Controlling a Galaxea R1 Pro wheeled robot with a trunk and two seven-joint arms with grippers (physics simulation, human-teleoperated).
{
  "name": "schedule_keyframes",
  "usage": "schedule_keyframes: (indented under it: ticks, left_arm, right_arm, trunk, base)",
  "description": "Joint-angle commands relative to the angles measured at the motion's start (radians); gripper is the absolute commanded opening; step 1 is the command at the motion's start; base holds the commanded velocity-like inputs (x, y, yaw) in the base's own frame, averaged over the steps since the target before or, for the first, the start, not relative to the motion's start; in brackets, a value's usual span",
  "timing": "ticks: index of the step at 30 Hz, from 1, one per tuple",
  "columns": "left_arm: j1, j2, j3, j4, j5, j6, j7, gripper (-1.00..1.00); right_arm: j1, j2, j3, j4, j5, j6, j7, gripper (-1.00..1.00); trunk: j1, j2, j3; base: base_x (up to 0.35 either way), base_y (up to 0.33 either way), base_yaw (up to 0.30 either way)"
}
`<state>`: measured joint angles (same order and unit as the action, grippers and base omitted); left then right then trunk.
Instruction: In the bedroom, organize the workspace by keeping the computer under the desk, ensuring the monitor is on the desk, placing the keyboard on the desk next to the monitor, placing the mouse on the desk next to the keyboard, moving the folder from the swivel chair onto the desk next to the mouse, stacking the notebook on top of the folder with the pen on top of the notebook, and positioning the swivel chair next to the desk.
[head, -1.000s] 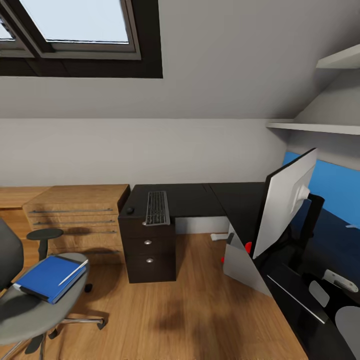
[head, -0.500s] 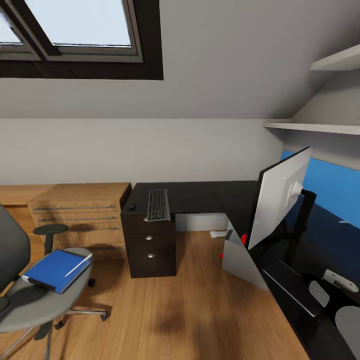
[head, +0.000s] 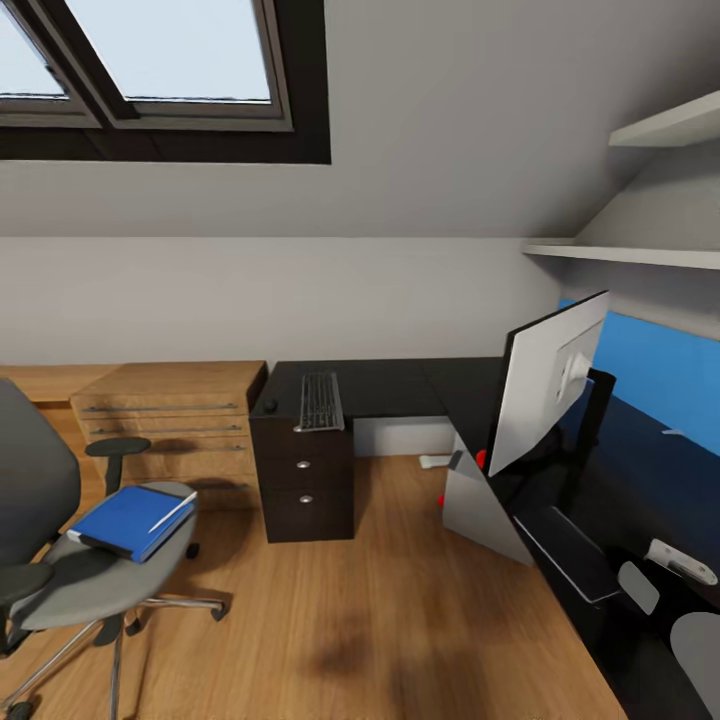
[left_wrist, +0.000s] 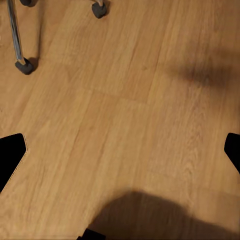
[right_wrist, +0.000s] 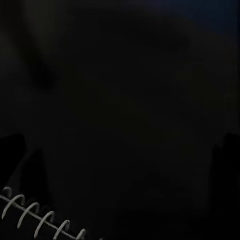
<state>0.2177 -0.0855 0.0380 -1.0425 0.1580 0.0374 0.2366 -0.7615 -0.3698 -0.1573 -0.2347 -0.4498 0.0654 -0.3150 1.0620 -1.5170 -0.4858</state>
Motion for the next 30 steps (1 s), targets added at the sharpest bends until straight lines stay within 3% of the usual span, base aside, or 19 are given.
schedule_keyframes:
  ticks: [1,30]
  left_arm:
    - [0.000,0.000,0.000,-0.002,0.008,0.004,0.002,1.00]
    - [0.000,0.000,0.000,0.002,0.008,0.006,0.003,1.00]
  right_arm:
    - [0.001,0.000,-0.008,0.028,-0.023,0.008,-0.004,1.00]
    - [0.001,0.000,-0.008,0.028,-0.023,0.008,-0.004,1.00]
  trunk:
    - [0.000,-0.001,-0.001]
    - [0.000,-0.001,-0.001]
  base:
    - [-0.069,0.179,0.000]
    - [-0.005,0.094,0.000]
